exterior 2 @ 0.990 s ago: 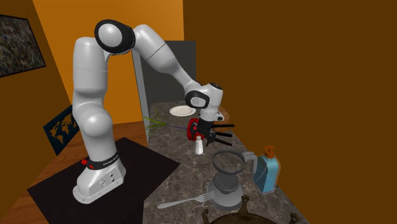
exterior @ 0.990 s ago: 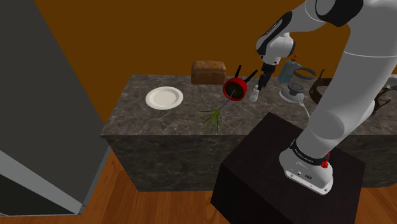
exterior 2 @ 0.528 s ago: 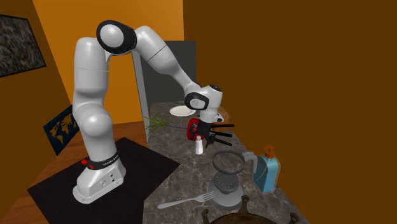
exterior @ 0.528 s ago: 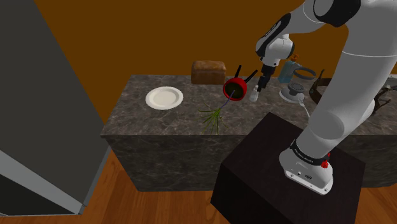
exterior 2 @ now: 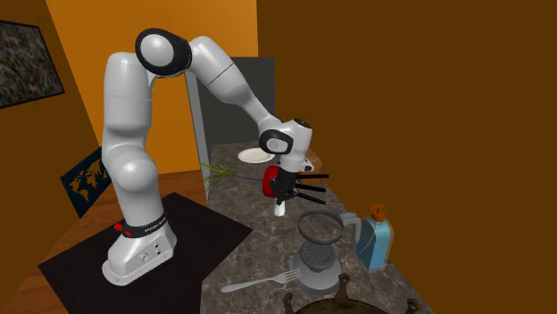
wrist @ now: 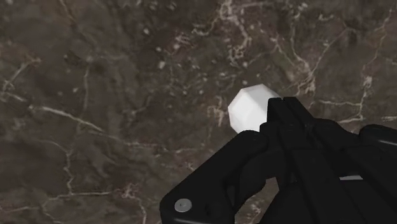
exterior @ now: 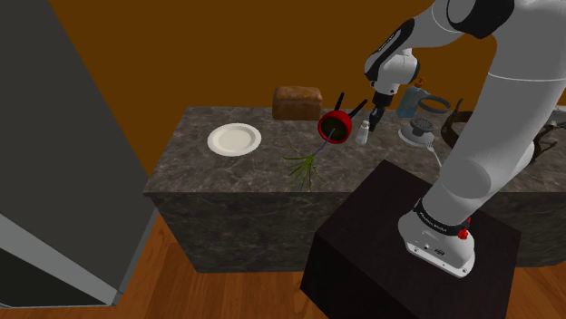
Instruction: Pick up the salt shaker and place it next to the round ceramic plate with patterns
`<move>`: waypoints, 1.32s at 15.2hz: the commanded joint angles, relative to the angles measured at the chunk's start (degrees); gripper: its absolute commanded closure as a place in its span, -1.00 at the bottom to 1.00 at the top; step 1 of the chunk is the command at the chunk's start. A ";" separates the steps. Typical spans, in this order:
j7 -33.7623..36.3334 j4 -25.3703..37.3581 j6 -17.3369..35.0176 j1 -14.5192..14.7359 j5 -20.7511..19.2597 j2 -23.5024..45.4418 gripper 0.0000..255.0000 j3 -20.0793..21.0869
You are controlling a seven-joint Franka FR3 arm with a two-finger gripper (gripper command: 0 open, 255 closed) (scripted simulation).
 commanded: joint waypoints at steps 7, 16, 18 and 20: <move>10.61 2.95 -3.92 4.84 -8.95 -0.78 -1.00 -1.17; 18.14 4.20 -3.98 8.40 -14.38 2.56 -1.00 -1.06; 18.05 3.99 -3.54 8.33 -14.25 2.80 -1.00 -1.00; 18.05 3.99 -3.55 8.33 -14.24 2.80 -1.00 -1.00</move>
